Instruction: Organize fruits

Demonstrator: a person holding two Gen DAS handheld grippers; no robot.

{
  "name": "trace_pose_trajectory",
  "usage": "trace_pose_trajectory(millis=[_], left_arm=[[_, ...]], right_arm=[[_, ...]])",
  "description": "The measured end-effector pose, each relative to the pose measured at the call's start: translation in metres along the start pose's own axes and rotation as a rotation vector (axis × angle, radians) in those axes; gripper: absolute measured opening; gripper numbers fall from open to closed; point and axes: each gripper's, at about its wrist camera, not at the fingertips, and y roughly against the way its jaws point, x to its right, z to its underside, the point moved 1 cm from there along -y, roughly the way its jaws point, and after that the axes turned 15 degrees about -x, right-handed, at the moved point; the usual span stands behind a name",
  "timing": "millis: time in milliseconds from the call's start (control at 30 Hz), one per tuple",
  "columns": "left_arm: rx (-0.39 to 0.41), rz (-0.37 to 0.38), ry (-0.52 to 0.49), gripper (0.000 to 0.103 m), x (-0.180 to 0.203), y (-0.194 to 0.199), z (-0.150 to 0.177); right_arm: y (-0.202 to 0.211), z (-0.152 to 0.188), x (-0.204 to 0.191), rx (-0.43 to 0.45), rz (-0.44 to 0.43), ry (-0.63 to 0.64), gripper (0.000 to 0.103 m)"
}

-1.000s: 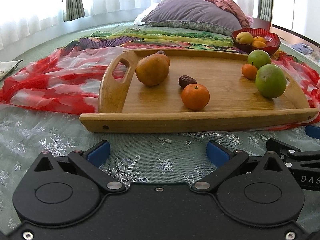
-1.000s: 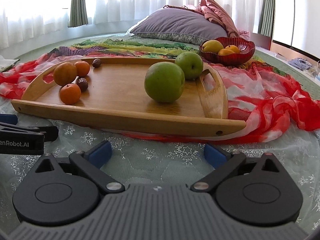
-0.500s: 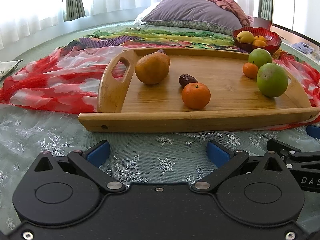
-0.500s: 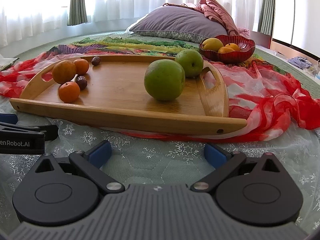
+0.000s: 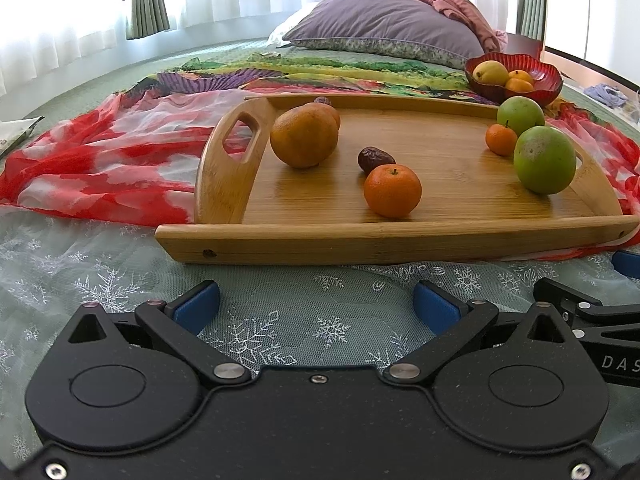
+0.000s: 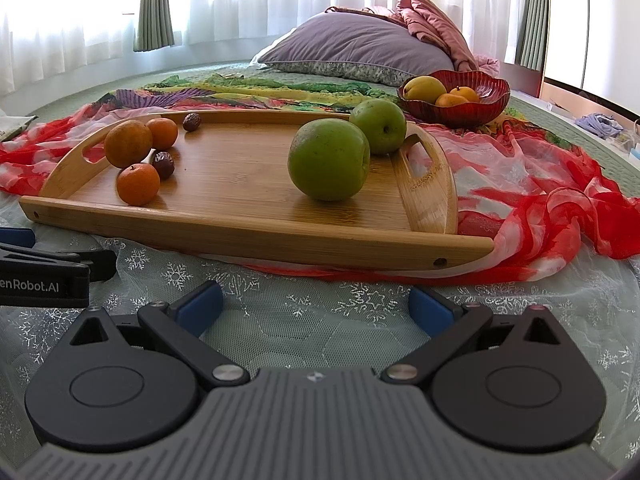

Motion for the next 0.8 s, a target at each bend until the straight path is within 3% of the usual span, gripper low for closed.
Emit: trace_pose_trajectory(millis=[800], left_arm=[[-0.001, -0.004, -0.003, 0.103, 0.0008, 0.0001, 0.0014]], right_arm=[[0.0000, 0.0002, 0.0000, 0.000, 0.001, 0.000, 0.103]])
